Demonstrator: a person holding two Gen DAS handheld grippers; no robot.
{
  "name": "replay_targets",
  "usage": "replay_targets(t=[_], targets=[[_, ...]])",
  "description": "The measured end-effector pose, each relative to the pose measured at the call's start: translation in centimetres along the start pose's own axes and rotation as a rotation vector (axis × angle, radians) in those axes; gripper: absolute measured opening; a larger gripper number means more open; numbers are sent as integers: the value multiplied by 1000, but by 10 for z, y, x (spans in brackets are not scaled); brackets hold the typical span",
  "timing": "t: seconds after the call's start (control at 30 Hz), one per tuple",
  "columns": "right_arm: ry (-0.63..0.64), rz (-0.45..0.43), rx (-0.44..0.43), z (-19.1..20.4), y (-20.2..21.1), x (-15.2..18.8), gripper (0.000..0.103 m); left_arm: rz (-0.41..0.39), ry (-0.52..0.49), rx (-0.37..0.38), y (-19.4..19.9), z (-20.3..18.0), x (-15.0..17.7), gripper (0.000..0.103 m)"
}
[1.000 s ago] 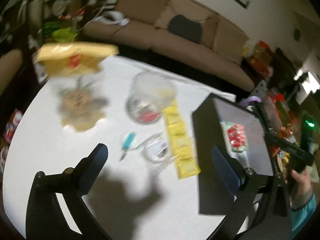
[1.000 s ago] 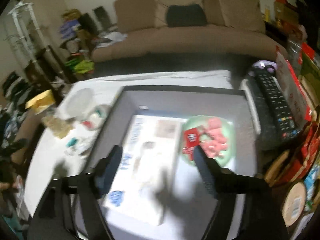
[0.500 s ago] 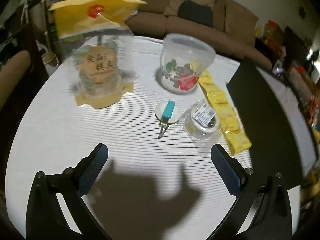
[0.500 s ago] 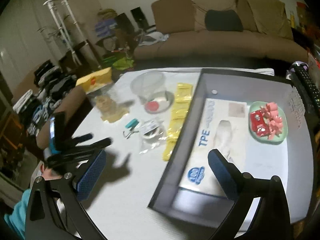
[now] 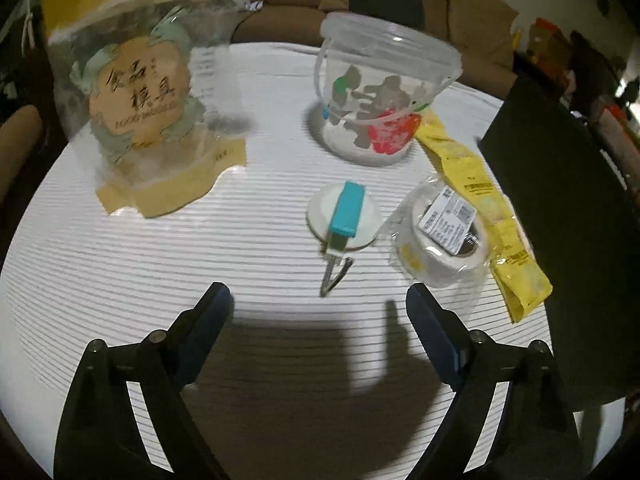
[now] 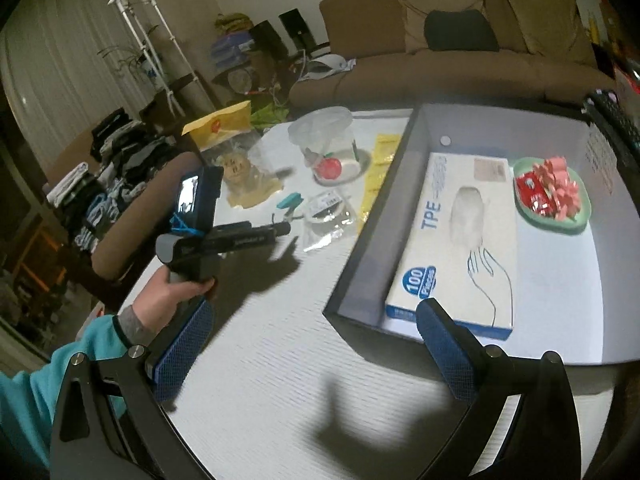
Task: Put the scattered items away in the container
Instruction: 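Move both grippers back over the table toward the clear plastic tub, then grasp the clear plastic tub rim with the right gripper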
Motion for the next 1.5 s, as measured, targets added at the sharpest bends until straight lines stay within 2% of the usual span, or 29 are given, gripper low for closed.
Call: replay_targets(t=[0.1,0.33,0.53,0.63,0.73,0.83,0.9,0.97,1.07,1.17,1.27,1.33,1.4,1.43,1.47,1.5], targets=[[2,-6,-7,-1,2,2,103,-14,4,-9,6,-1,-2,88],[8,-40,-14,-1,6,1,103,-55,42,39,28,2,-9,89],[-1,-50,4,-12,16,-2,103,-81,20,56,36,-7,-21,90],[1,-51,3,-18,18,-16,103,-97,7,46,36,-11,-39,95],[73,-42,18,-14,6,-53,103,-110,-56,13,29,-21,-65,95],[155,-22,24,-6,-20,-107,103,-105,-123,-34,17,-32,-89,95],[152,-1,3,-8,-46,-147,103,-115,-157,-39,9,-40,-102,95],[100,20,-38,-16,-74,-183,103,-120,-165,-24,0,-44,-112,96],[-45,41,-91,-38,-120,-232,103,-125,-159,-33,-11,-44,-121,96],[-169,71,-117,-45,-173,-266,103,-156,-149,1,-18,-43,-124,96],[-247,133,-134,-53,-220,-270,103,-187,-161,26,-23,-44,-124,97],[-267,177,-112,-56,-244,-267,103,-209,-162,40,-27,-44,-123,99],[-284,221,-127,-58,-263,-260,103,-230,-155,70,-30,-42,-124,99],[-297,233,-149,-59,-269,-257,95,-240,-152,96,-31,-40,-123,99],[-304,245,-168,-60,-274,-253,79,-241,-150,115,-33,-38,-123,98],[-296,258,-160,-61,-277,-248,72,-235,-145,125,-35,-37,-123,97]])
Point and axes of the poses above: each gripper's, at about its wrist camera, not at the fingertips, and y roughly against the way its jaws point, z to its left, x to its underside, the point moved 1 cm from there along -y, roughly the way its jaws point, and after that the axes turned 2 degrees about z, right-handed, at the moved point
